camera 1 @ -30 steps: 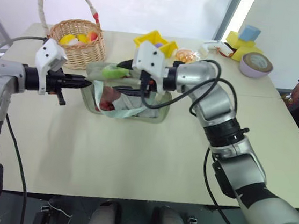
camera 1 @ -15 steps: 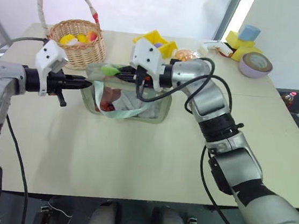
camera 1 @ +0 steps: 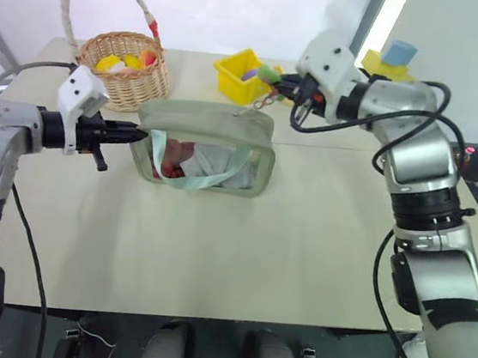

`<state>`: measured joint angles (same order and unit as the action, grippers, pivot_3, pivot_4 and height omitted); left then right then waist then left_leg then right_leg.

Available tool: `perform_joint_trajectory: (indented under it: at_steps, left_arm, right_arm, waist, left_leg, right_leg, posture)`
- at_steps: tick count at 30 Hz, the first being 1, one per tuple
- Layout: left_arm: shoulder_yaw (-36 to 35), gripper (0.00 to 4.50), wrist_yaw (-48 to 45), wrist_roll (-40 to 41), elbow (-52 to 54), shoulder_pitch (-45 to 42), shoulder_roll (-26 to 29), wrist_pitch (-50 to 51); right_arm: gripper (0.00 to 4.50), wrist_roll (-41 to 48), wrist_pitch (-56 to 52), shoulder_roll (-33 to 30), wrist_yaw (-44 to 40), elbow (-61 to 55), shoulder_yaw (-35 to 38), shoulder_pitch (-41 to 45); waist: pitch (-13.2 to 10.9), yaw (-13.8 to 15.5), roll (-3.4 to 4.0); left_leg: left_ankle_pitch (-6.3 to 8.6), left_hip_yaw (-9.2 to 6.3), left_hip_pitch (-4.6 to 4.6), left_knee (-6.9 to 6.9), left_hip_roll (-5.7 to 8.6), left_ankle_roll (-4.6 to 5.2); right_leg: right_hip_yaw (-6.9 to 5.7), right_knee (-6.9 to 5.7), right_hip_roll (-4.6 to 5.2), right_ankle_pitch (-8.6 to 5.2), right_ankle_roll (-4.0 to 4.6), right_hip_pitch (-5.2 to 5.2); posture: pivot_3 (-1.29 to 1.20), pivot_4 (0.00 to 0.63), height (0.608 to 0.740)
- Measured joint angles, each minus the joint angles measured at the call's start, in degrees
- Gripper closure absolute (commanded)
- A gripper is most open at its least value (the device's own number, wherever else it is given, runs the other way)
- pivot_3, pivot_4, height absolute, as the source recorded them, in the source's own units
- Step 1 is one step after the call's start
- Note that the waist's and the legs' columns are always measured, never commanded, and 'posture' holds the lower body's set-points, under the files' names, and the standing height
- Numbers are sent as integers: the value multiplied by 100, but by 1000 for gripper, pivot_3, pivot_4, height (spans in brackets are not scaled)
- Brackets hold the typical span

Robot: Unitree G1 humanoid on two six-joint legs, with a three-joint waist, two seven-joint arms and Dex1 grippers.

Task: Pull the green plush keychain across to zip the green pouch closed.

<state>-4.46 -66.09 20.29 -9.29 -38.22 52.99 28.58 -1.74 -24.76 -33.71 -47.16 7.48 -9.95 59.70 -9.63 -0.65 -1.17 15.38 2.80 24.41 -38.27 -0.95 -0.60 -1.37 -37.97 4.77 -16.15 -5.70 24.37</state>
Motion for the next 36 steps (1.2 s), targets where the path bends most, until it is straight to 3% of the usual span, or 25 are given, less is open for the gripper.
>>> perform_joint_trajectory:
  at_steps: [4,8,15,19,26,30,31,33,36]
  left_arm:
    - [-36,4500,60,69,97,60,-70,86]
    - [-34,4500,136,93,165,75,-140,115]
    - [-35,4500,189,109,277,99,-152,239]
    - [-88,4500,210,127,380,193,-140,271]
    - [-156,4500,261,163,508,310,-115,362]
    - [-181,4500,286,163,563,364,-118,337]
    - [-180,4500,302,162,560,363,-119,321]
    - [-183,3736,324,163,533,357,-120,302]
    - [-180,2438,208,278,282,245,-114,461]
  right_arm:
    - [4483,-356,17,-404,506,-120,107,-681]
    - [4483,-690,259,-411,980,67,-38,-1120]
    - [4483,-315,-219,888,1741,431,256,-1965]
    - [4483,-182,-284,1356,1876,436,181,-2030]
    - [4483,-884,603,852,1656,661,-596,-2108]
    - [4483,-726,764,747,1369,929,-454,-1925]
    - [4178,-593,747,674,1260,1005,-303,-1810]
    - [3442,-337,621,521,1032,1038,-4,-1590]
    - [1940,437,-48,42,55,715,394,-1311]
  waist:
    - [1,9,-1]
    - [2,-7,2]
    - [4,-14,0]
    - [5,-19,1]
    - [7,-33,-1]
    - [7,-25,0]
    - [8,-16,0]
    - [7,-14,0]
    - [1,-13,6]
  left_leg:
    - [2,2,-1,-2,5,4]
    - [0,2,-2,0,4,0]
    - [-7,2,-4,-1,1,-13]
    - [-7,-2,-7,-1,1,-12]
    - [2,1,-16,2,3,4]
    - [0,1,-17,2,0,0]
    - [0,1,-15,1,0,0]
    - [0,1,-15,2,0,0]
    - [2,-1,-9,3,-1,3]
  right_leg:
    - [0,1,9,0,0,-5]
    - [0,2,0,0,0,-4]
    - [2,2,0,0,0,-9]
    - [1,1,-3,0,0,-9]
    - [4,2,-7,0,0,-15]
    - [5,2,-4,0,0,-17]
    - [5,4,-1,0,0,-17]
    - [5,4,-2,0,0,-17]
    - [3,5,-7,0,0,-12]
  posture:
    - [0,150,739]
    - [0,150,739]
    - [0,150,739]
    - [0,150,739]
    - [0,150,739]
    - [0,150,739]
    - [0,150,739]
    - [0,150,739]
    - [0,150,739]
